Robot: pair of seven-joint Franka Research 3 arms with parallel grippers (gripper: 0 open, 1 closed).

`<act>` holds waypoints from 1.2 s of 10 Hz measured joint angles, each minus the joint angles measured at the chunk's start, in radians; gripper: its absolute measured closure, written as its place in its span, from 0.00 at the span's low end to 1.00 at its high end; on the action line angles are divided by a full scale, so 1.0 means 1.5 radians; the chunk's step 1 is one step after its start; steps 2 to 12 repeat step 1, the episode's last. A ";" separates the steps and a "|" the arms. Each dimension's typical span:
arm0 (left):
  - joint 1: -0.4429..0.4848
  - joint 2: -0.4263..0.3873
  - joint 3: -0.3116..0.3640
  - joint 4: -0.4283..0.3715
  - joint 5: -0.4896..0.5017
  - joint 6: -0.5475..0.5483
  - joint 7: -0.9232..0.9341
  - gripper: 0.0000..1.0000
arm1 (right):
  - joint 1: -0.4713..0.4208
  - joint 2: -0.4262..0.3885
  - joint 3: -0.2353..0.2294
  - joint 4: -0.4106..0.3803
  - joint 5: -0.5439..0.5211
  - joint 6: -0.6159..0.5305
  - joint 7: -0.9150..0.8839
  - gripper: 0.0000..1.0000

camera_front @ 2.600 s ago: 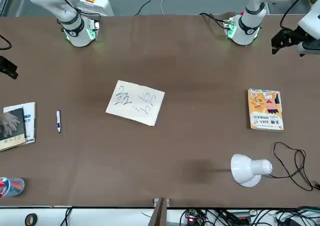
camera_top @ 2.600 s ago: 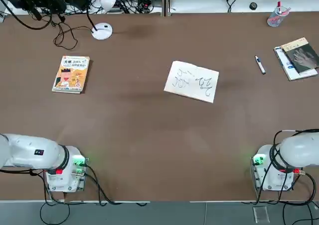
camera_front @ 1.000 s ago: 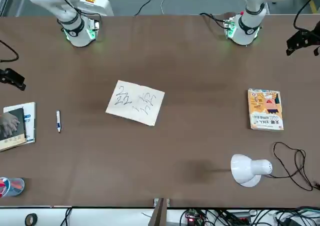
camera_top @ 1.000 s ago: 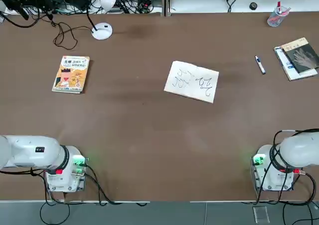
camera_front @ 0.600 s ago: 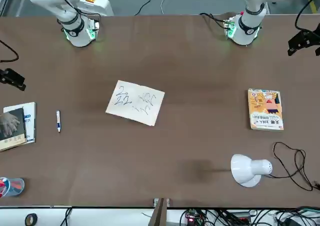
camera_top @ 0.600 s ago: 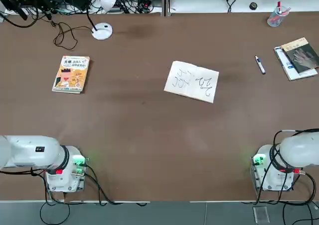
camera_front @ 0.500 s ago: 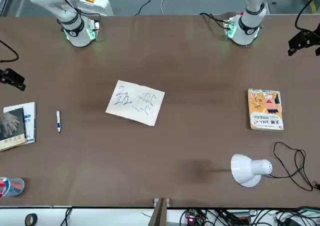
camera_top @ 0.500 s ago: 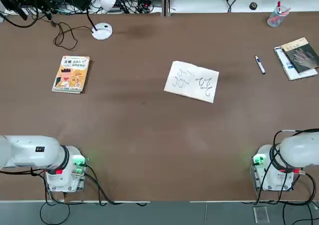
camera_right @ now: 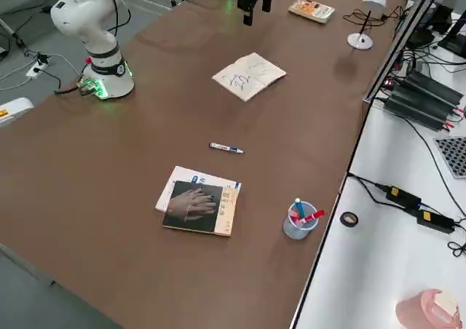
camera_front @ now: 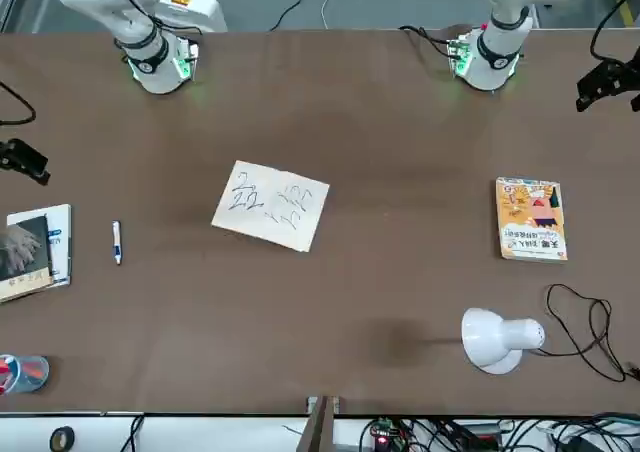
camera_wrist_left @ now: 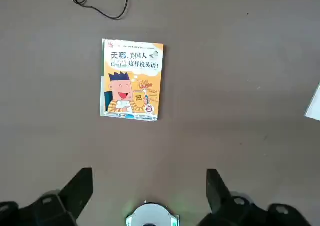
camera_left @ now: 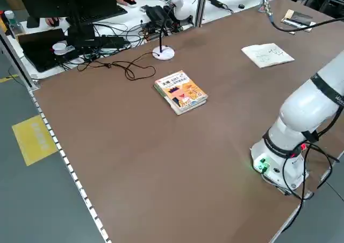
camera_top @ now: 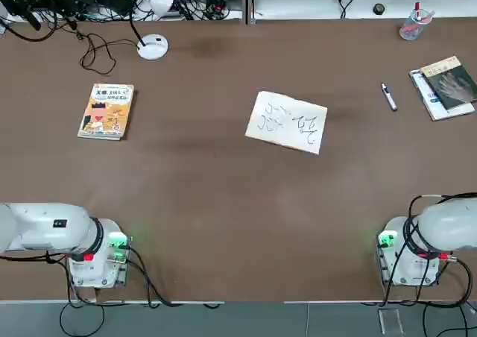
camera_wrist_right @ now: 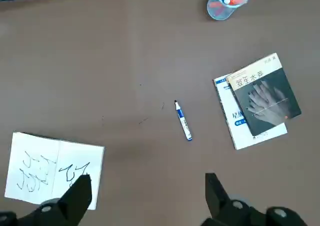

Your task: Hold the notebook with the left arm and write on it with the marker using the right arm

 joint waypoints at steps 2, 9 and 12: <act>0.000 0.000 0.000 0.000 0.000 0.000 0.000 0.00 | 0.000 0.000 0.000 0.000 0.000 0.002 0.000 0.00; 0.000 0.000 0.000 0.000 0.000 0.000 0.000 0.00 | 0.000 0.000 0.000 0.000 0.000 0.002 0.000 0.00; 0.000 0.000 0.000 0.000 0.000 0.000 0.000 0.00 | 0.000 0.000 0.000 0.000 0.000 0.002 0.000 0.00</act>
